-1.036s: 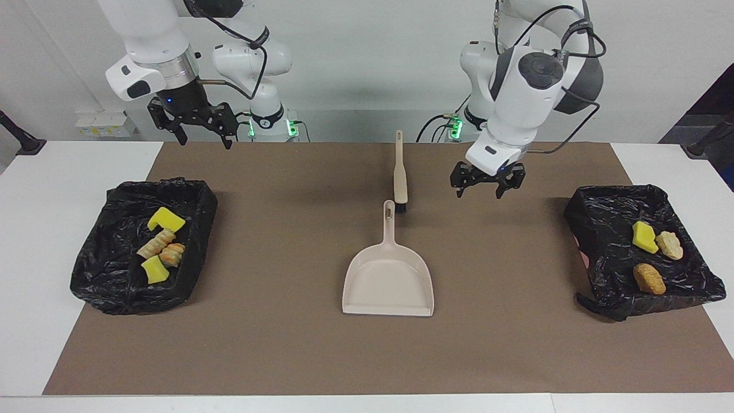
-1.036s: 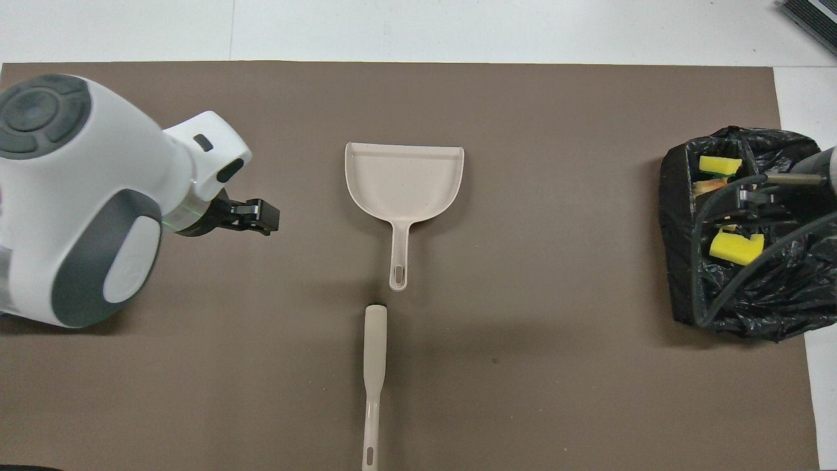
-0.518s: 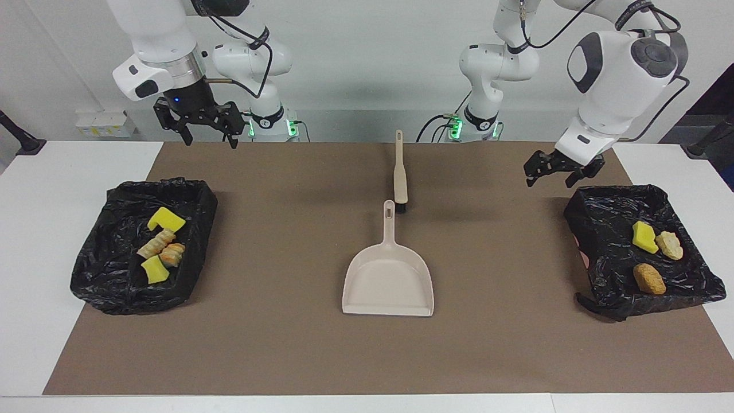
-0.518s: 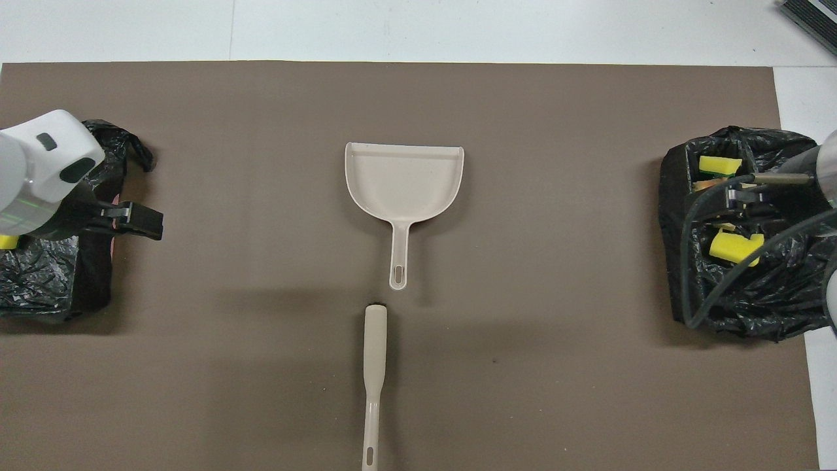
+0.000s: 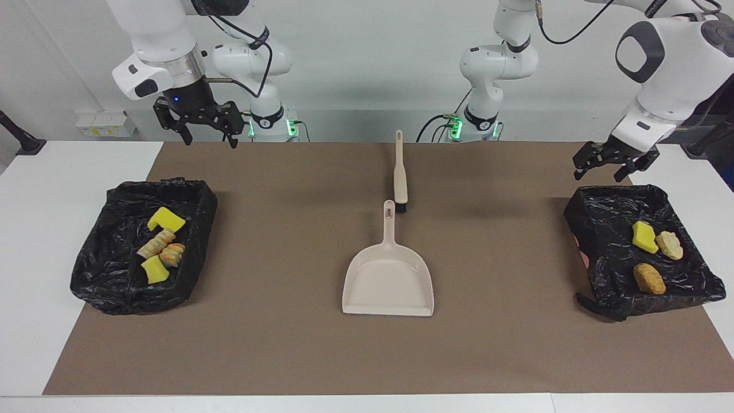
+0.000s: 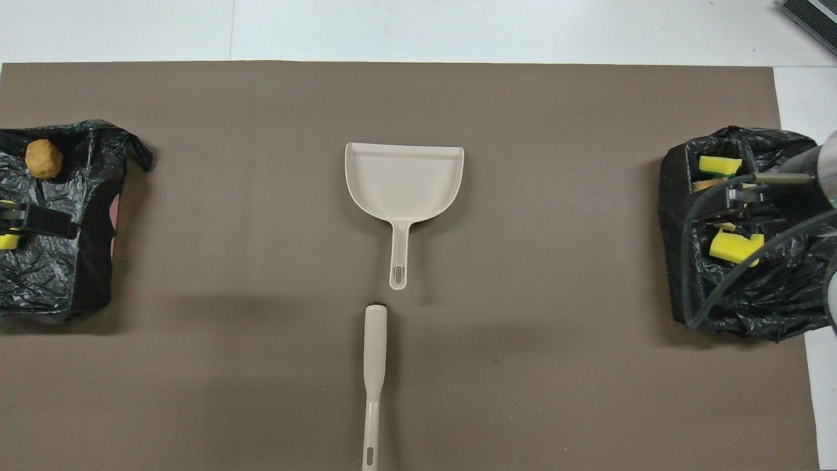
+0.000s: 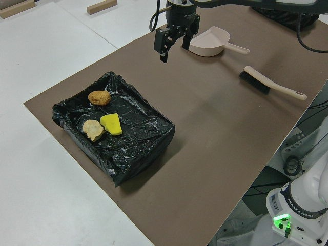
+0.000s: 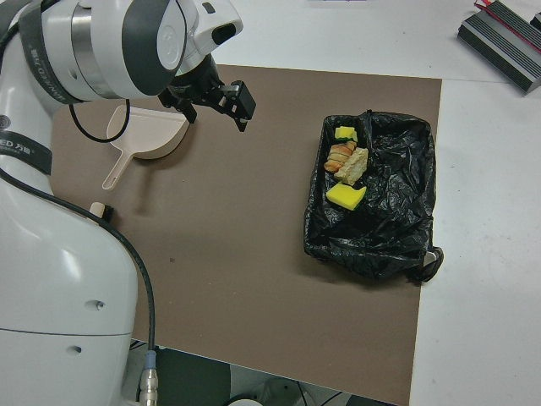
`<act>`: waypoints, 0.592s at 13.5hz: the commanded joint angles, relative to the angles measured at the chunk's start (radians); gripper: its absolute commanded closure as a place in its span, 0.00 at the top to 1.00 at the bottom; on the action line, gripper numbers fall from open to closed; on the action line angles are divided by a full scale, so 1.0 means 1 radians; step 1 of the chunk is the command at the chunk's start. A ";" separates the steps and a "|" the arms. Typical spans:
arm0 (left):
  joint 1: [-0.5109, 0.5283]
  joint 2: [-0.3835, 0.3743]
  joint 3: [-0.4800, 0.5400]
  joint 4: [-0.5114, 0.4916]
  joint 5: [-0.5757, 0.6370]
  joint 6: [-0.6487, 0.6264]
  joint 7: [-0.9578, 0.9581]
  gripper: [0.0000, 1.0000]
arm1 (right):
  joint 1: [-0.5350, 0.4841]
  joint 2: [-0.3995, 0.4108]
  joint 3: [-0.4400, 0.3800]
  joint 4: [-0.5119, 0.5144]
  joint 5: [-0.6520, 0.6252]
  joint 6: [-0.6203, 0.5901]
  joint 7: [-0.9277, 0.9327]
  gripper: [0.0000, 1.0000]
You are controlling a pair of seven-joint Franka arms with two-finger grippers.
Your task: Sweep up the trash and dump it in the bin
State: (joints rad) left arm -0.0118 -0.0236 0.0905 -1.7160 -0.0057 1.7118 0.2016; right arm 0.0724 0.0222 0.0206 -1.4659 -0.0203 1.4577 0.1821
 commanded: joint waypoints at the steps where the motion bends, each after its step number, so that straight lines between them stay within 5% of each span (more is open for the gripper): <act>1: 0.000 -0.045 -0.015 0.024 0.018 -0.004 0.004 1.00 | -0.008 0.002 0.005 0.007 0.005 0.004 -0.020 1.00; 8: -0.011 -0.102 -0.031 0.069 0.004 -0.095 -0.080 1.00 | -0.011 0.002 0.005 0.007 0.006 0.004 -0.021 1.00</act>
State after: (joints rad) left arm -0.0133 -0.1060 0.0613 -1.6501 -0.0058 1.6481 0.1727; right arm 0.0724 0.0221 0.0206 -1.4659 -0.0203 1.4577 0.1821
